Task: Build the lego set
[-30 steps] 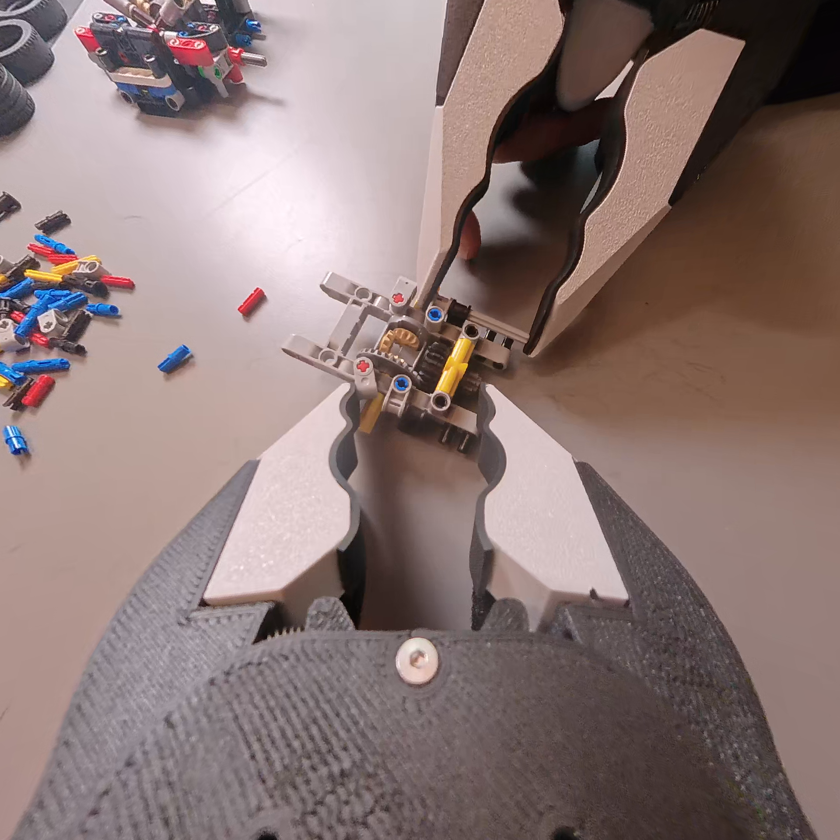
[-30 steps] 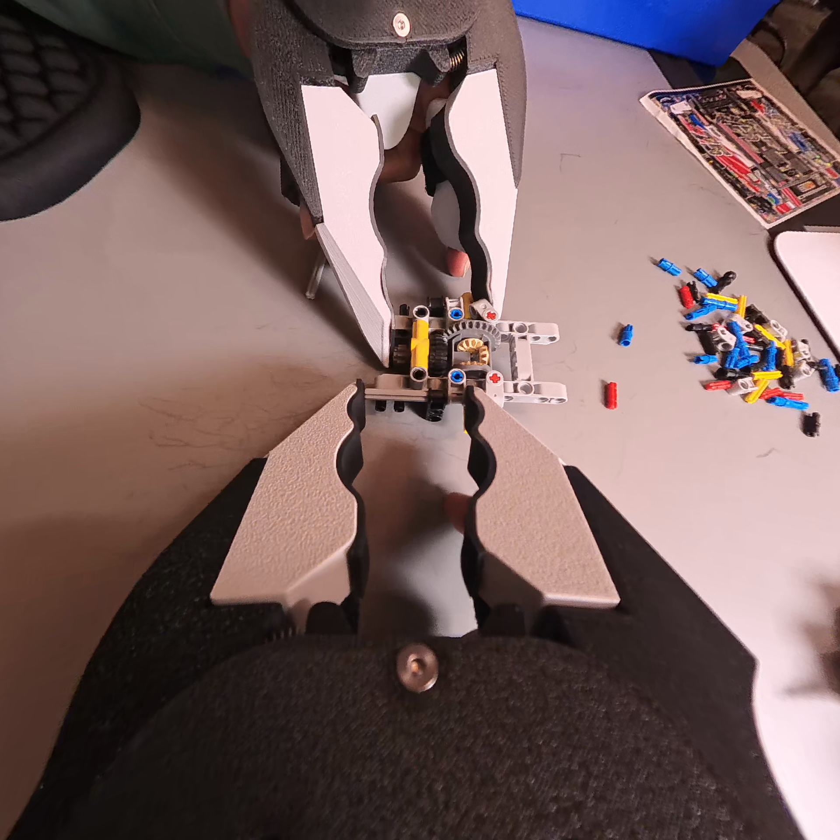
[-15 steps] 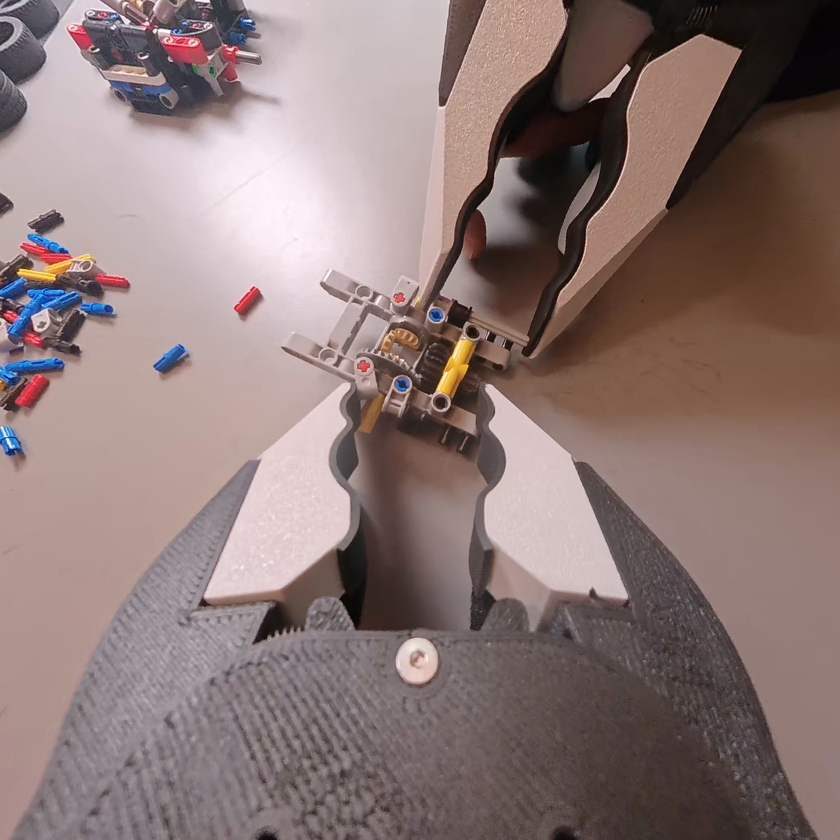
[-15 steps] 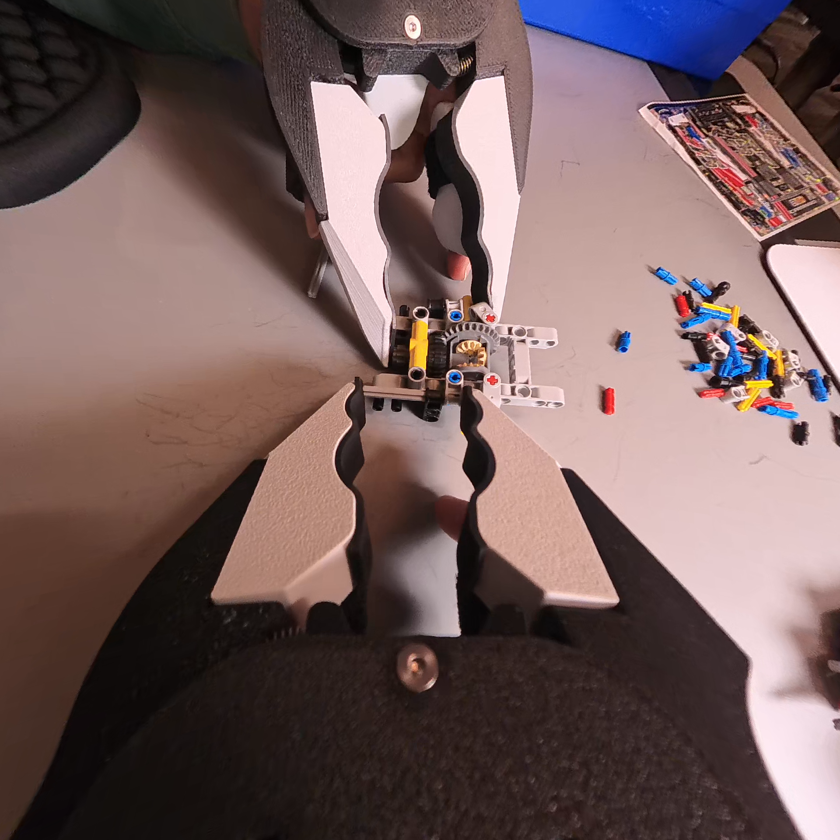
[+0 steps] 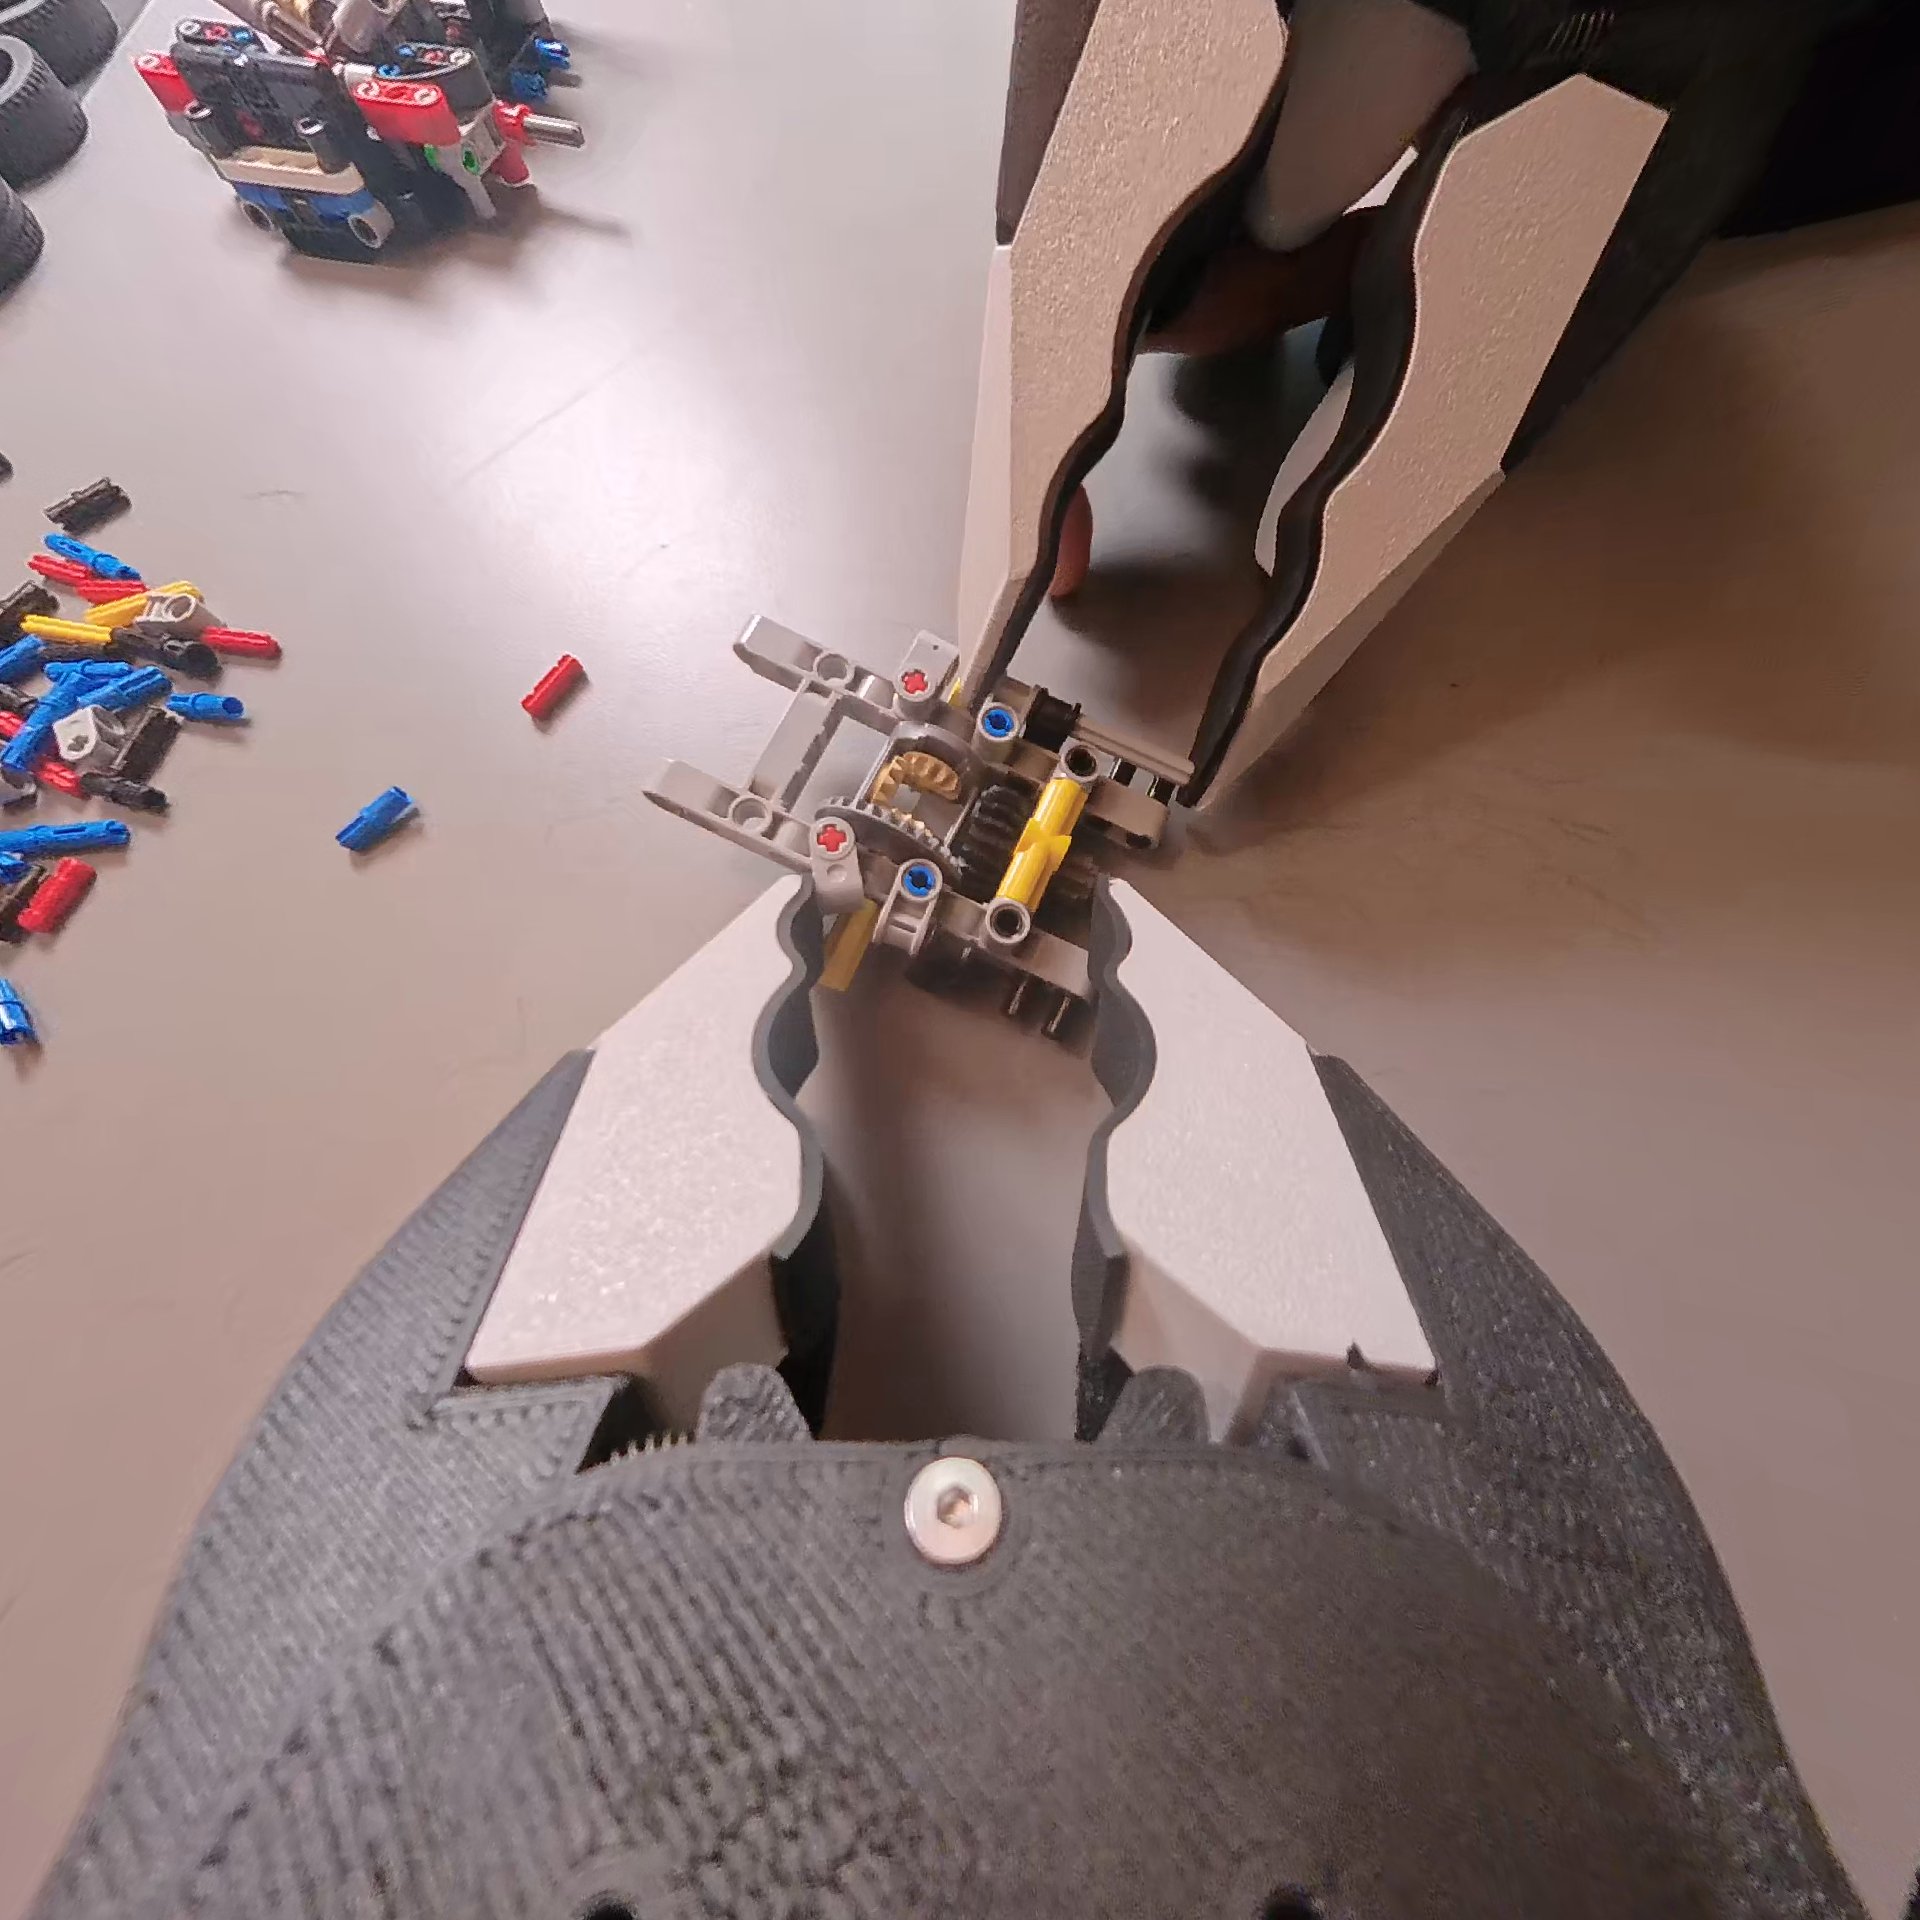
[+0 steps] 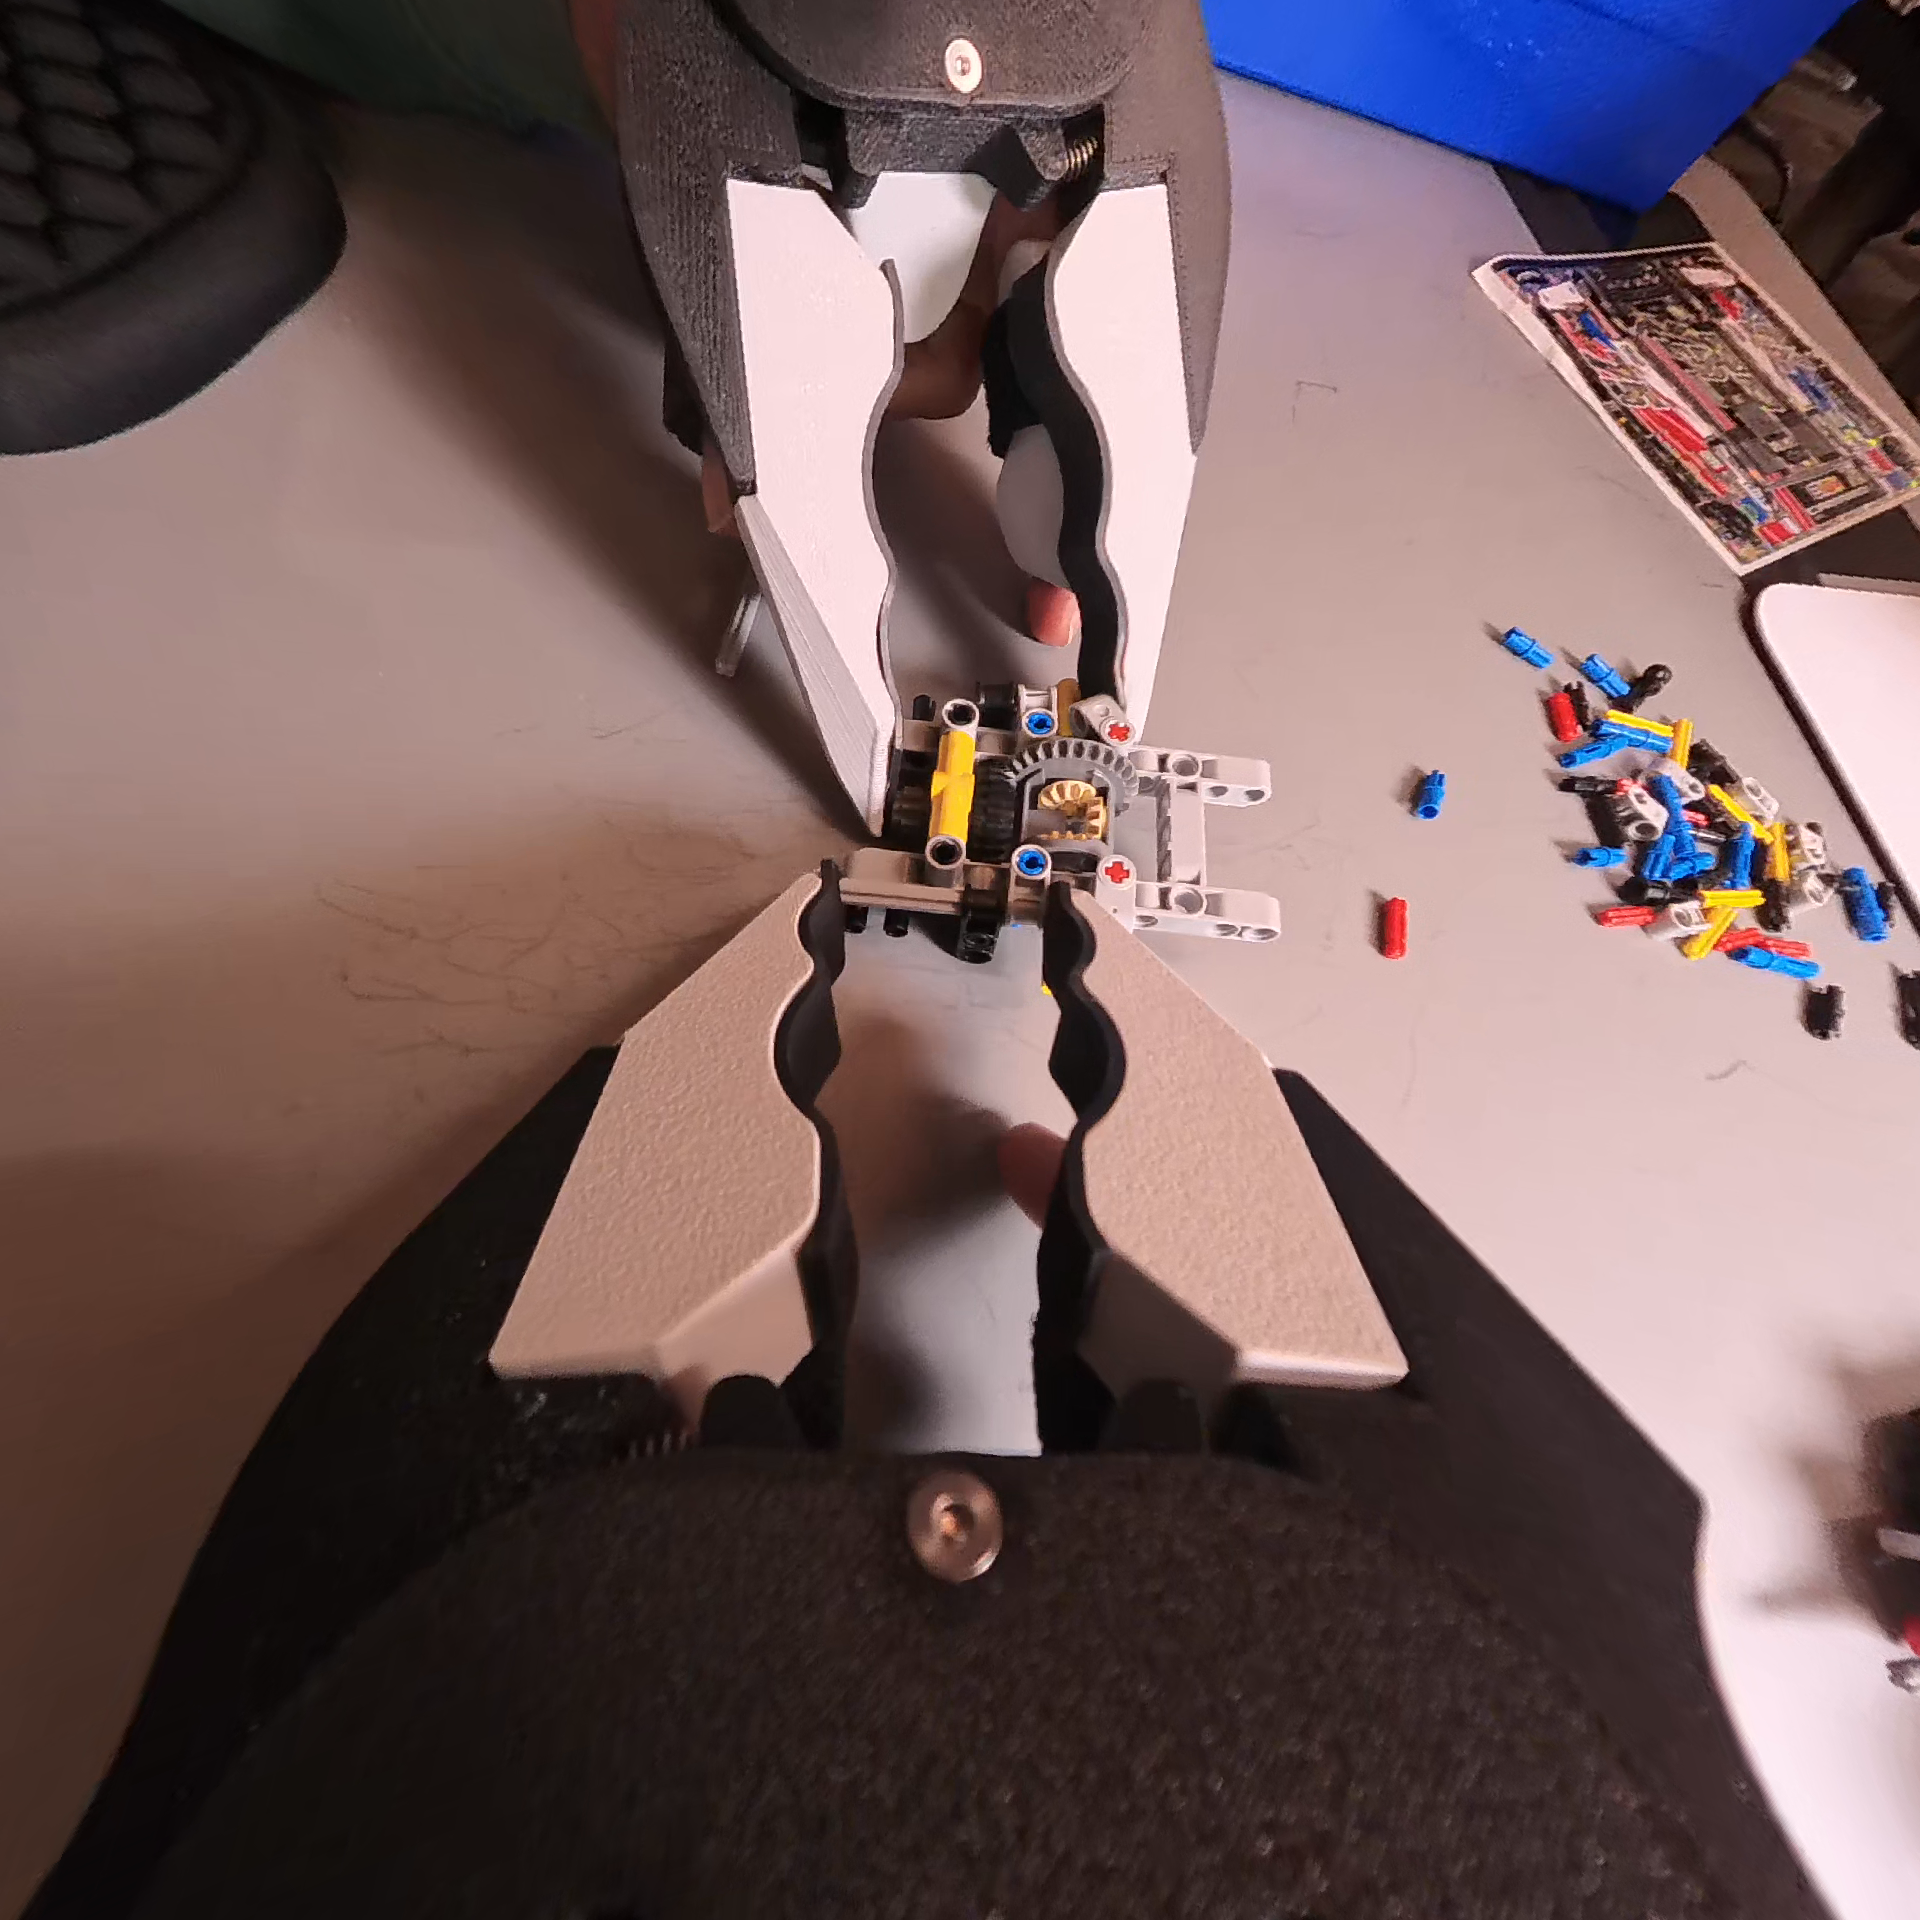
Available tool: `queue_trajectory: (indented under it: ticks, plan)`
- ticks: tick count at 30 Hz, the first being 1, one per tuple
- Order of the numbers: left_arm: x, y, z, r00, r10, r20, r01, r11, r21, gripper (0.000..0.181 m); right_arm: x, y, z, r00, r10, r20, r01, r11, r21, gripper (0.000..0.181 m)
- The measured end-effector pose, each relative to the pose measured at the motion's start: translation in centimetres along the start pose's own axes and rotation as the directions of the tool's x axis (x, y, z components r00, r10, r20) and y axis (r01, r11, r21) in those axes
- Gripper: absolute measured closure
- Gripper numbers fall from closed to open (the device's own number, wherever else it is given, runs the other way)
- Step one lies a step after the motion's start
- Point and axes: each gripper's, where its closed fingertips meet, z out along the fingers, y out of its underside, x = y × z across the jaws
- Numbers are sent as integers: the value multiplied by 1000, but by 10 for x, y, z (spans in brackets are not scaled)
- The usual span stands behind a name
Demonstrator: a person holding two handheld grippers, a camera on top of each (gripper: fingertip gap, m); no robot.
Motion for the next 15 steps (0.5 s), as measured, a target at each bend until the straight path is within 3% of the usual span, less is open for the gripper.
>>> queue_trajectory:
  ticks: [11, 15]
  plan:
    - [-1, 0, 0, 1000, -5, 7, 5, 1000, -1, 131, 1, 0, 1, 1000, 14, 6, -14, 1000, 4, 142]
    - [-1, 0, -1, 1000, 4, 15, -4, 1000, 1, 131, -4, -6, -5, 999, 27, 32, -28, 999, 45, 128]
